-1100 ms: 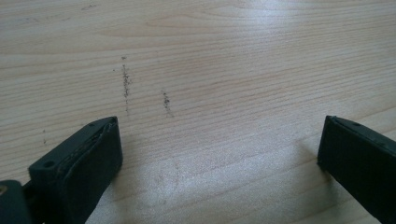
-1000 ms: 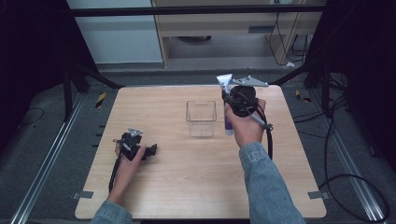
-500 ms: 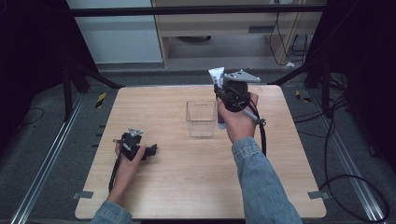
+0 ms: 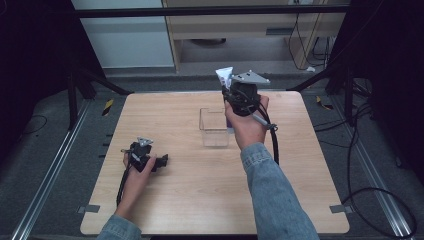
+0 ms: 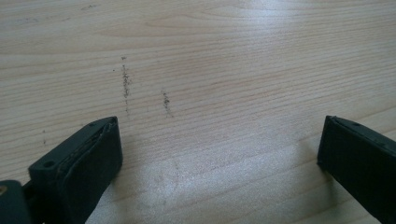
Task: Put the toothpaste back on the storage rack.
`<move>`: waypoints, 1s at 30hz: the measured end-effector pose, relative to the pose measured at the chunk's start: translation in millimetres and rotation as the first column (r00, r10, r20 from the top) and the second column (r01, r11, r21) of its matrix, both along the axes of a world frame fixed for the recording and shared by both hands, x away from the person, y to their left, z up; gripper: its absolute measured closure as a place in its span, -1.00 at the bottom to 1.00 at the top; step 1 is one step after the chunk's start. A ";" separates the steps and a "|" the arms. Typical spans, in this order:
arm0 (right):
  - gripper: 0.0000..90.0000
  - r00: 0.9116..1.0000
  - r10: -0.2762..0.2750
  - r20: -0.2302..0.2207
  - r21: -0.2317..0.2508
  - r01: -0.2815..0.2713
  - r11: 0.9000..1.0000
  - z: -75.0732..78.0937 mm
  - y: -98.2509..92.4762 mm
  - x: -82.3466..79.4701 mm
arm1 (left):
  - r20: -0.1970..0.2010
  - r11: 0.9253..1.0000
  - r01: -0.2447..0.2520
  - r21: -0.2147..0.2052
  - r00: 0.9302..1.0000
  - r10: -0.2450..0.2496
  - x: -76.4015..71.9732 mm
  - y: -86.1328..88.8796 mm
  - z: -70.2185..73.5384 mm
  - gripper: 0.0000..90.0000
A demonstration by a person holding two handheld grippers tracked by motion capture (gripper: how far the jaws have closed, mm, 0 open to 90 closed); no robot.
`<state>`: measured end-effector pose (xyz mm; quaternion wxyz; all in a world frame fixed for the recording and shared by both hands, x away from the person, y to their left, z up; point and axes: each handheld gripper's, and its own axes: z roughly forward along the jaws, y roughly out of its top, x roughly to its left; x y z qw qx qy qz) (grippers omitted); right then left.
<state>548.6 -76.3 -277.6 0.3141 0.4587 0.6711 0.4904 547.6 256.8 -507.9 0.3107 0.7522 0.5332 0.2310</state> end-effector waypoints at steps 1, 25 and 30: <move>0.72 1.000 -0.002 0.002 0.003 0.002 1.000 0.0 0.6 -0.3 | 0.000 1.000 0.000 0.000 1.000 0.000 0.0 0.0 0.0 -1.00; 0.72 0.999 0.015 0.051 0.010 -0.016 1.000 0.9 16.4 13.8 | -0.001 1.000 0.000 0.001 1.000 0.000 0.0 0.1 0.1 -1.00; 0.72 0.998 0.013 0.060 0.048 -0.016 0.999 -4.4 18.6 22.5 | 0.000 1.000 0.000 0.000 1.000 0.000 0.0 0.0 0.0 -1.00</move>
